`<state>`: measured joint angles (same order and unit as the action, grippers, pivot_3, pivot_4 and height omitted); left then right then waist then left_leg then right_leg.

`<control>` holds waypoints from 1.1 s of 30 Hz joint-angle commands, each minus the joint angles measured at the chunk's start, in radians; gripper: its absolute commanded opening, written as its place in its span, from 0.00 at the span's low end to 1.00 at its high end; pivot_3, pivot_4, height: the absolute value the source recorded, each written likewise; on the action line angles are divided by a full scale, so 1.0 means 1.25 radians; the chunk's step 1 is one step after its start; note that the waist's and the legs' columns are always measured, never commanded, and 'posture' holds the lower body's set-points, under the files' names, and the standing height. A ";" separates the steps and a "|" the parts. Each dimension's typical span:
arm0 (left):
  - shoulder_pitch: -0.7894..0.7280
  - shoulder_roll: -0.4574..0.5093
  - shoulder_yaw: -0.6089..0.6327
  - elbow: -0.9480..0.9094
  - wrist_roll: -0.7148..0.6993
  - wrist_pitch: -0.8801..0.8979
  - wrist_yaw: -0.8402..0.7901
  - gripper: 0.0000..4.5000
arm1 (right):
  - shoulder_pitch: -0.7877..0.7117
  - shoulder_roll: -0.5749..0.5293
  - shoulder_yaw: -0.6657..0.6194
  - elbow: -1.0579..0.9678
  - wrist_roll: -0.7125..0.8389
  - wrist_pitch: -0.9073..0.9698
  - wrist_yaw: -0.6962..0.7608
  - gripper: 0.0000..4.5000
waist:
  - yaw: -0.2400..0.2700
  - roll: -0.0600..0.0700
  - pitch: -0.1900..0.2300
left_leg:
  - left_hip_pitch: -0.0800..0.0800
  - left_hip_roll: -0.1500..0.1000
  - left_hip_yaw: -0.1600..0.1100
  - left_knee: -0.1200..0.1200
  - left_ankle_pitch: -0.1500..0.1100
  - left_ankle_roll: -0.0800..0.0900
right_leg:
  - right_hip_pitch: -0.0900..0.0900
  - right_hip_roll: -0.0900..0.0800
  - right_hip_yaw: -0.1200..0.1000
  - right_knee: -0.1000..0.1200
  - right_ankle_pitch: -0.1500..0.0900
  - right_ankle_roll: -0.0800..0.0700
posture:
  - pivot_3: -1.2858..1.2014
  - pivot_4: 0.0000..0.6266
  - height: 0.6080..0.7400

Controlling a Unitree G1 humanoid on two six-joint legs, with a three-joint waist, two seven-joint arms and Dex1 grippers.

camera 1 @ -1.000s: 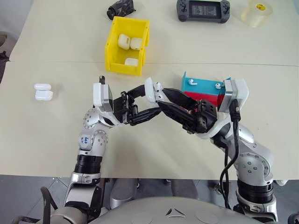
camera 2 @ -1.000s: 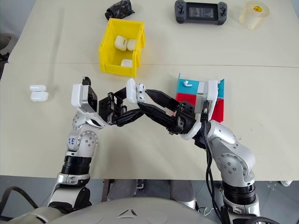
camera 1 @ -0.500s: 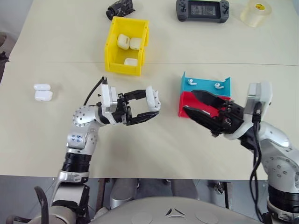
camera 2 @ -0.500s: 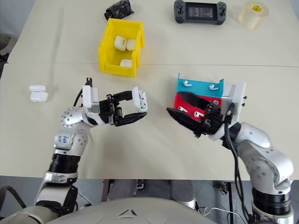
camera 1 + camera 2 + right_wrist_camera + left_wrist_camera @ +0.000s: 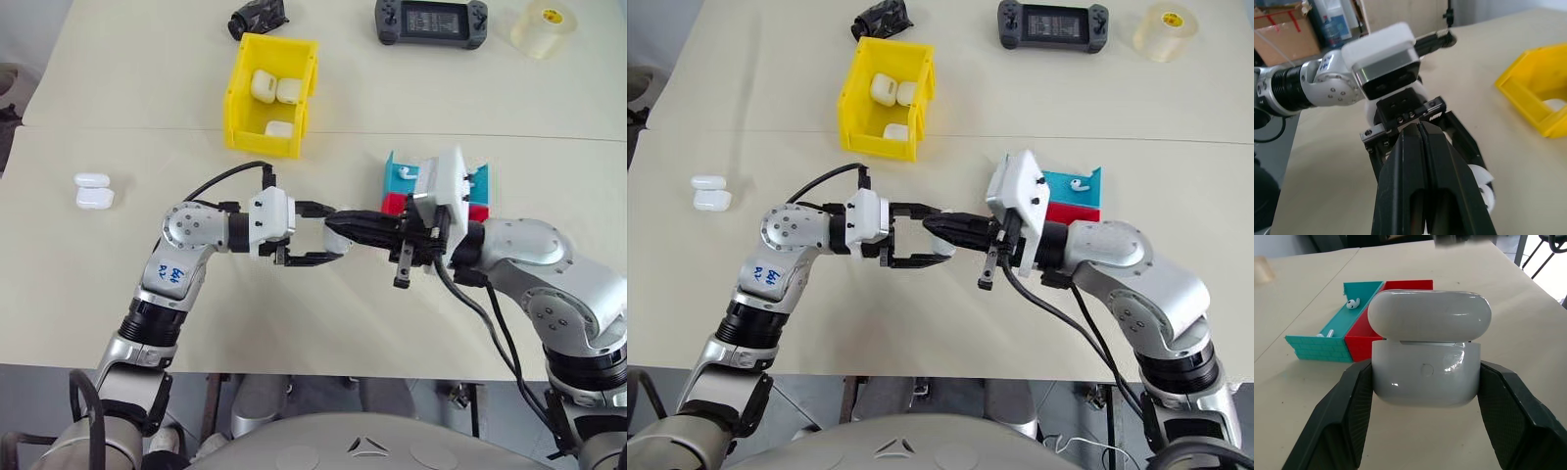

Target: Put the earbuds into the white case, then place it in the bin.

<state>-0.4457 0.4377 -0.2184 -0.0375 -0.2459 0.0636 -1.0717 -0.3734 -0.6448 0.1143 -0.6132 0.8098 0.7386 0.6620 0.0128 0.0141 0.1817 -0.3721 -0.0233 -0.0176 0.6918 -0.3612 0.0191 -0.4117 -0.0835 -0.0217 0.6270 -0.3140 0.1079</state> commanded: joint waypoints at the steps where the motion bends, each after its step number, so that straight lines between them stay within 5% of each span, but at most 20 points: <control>1: 0.002 -0.004 0.002 -0.042 -0.002 0.002 0.017 0.62 | -0.014 0.003 -0.004 -0.004 -0.008 0.008 0.001 0.01 | 0.002 0.000 0.000 | 0.000 0.000 0.000 0.000 0.000 0.000 | 0.000 0.000 0.000 0.000 0.000 0.000 | 0.52 0.24 1.00; 11: 0.038 -0.021 0.084 -0.100 -0.130 0.049 0.032 0.62 | 0.108 -0.030 -0.067 0.077 -0.082 -0.110 0.108 0.01 | 0.007 0.000 0.000 | 0.000 0.000 0.001 0.000 0.000 0.000 | 0.000 0.000 0.000 0.000 0.000 0.000 | 0.52 0.24 1.00; 17: 0.086 -0.062 0.167 -0.137 -0.157 0.093 0.175 0.62 | 0.189 0.024 -0.220 0.060 -0.011 -0.199 0.114 0.01 | 0.008 0.000 0.000 | 0.000 0.000 0.001 0.001 0.000 0.000 | 0.000 0.000 0.000 0.000 0.000 0.000 | 0.52 0.24 1.00; 20: 0.095 -0.085 0.224 -0.133 -0.076 0.119 0.359 0.62 | 0.255 0.044 -0.289 0.033 0.017 -0.211 0.087 0.13 | 0.009 -0.001 0.000 | 0.000 0.000 0.000 0.000 0.000 0.000 | 0.000 0.001 0.000 0.001 0.000 0.000 | 0.52 0.24 1.00; 24: 0.047 -0.132 0.275 -0.082 -0.055 0.106 0.492 0.62 | 0.308 0.050 -0.343 0.032 -0.029 -0.270 0.079 0.42 | 0.009 -0.001 0.000 | 0.001 0.000 0.001 0.001 0.000 0.000 | 0.000 0.001 0.001 0.001 0.000 0.000 | 0.52 0.24 1.00; 31: -0.148 -0.121 0.282 0.175 0.001 0.003 0.508 0.62 | 0.362 0.044 -0.383 0.013 -0.051 -0.297 0.063 0.95 | 0.011 -0.004 -0.001 | 0.000 0.000 0.001 0.001 0.000 0.000 | 0.001 0.002 0.000 0.002 0.001 0.001 | 0.52 0.24 1.00; 33: -0.221 -0.127 0.278 0.288 0.013 -0.041 0.501 0.62 | 0.367 0.048 -0.371 -0.001 -0.058 -0.299 0.056 1.00 | 0.011 -0.004 -0.001 | 0.000 0.000 0.002 0.001 0.000 0.000 | 0.001 0.003 0.000 0.002 0.001 0.001 | 0.52 0.24 1.00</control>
<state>-0.6723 0.2782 0.1330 0.2520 -0.2473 0.0656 -0.4381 0.0838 -0.5846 -0.3500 -0.5608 0.7429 0.3899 0.7403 0.0260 0.0095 0.1810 -0.3715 -0.0237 -0.0154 0.6931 -0.3613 0.0194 -0.4110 -0.0799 -0.0221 0.6298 -0.3133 0.1094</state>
